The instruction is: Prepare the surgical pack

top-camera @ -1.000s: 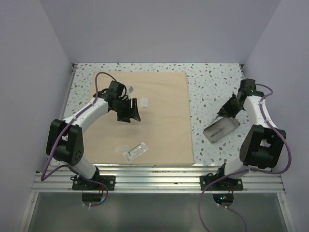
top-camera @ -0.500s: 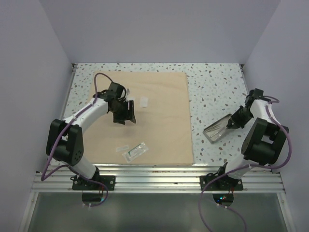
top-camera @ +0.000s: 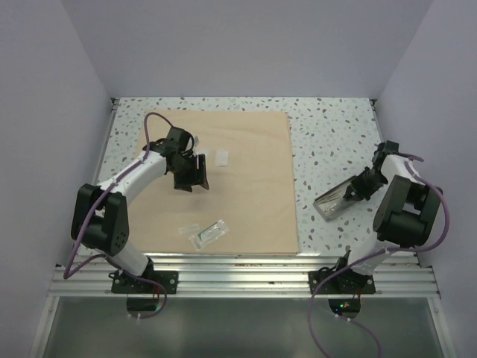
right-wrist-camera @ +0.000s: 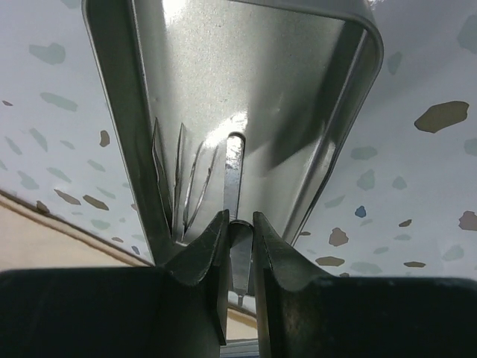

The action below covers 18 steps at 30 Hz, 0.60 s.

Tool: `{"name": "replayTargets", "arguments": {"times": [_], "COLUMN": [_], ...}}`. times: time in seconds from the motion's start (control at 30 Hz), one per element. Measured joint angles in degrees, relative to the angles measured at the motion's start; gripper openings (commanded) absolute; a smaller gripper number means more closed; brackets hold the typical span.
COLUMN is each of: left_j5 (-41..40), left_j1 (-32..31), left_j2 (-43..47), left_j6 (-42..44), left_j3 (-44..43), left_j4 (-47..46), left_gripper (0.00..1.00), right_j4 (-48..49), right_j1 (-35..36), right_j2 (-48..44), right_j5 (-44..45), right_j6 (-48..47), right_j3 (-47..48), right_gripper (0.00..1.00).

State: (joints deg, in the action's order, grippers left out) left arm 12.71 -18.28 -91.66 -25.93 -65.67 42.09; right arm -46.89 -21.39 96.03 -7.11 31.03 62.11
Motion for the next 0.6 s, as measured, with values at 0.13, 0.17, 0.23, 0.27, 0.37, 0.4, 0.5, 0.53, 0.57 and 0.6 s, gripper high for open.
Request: {"name": "replayTargets", "arguments": {"times": [0.13, 0.17, 0.23, 0.27, 0.37, 0.4, 0.5, 0.53, 0.57, 0.6], "left_j5": [0.02, 0.02, 0.02, 0.02, 0.02, 0.02, 0.04, 0.07, 0.07, 0.07], "left_j1": [0.02, 0.02, 0.02, 0.02, 0.02, 0.02, 0.17, 0.26, 0.31, 0.37], "left_j2": [0.0, 0.0, 0.0, 0.0, 0.0, 0.0, 0.0, 0.0, 0.0, 0.0], "left_j6": [-0.02, -0.02, -0.02, 0.0, -0.02, 0.0, 0.0, 0.0, -0.02, -0.02], "left_j3": [0.0, 0.0, 0.0, 0.0, 0.0, 0.0, 0.04, 0.15, 0.35, 0.59], "left_j4": [-0.02, -0.02, -0.02, -0.02, -0.02, -0.02, -0.04, -0.17, -0.33, -0.37], "left_gripper": [0.65, 0.65, 0.65, 0.65, 0.65, 0.65, 0.65, 0.65, 0.65, 0.65], "right_j4": [0.72, 0.85, 1.09, 1.07, 1.01, 0.98, 0.55, 0.46, 0.46, 0.48], "right_j1": [0.0, 0.0, 0.0, 0.0, 0.0, 0.0, 0.0, 0.0, 0.0, 0.0], "right_j2": [1.4, 1.79, 2.34, 2.62, 3.37, 3.48, 3.74, 3.96, 4.15, 4.39], "right_j5": [0.04, 0.04, 0.11, 0.11, 0.52, 0.76, 1.95, 2.21, 2.43, 2.8], "right_j6": [1.44, 1.62, 1.9, 1.97, 1.75, 1.55, 0.76, 0.46, 0.15, -0.17], "right_j3": [-0.42, -0.42, -0.42, -0.42, -0.31, -0.28, 0.37, 0.76, 1.18, 1.55], "right_gripper": [0.01, 0.01, 0.01, 0.02, 0.02, 0.02, 0.03, 0.03, 0.03, 0.02]}}
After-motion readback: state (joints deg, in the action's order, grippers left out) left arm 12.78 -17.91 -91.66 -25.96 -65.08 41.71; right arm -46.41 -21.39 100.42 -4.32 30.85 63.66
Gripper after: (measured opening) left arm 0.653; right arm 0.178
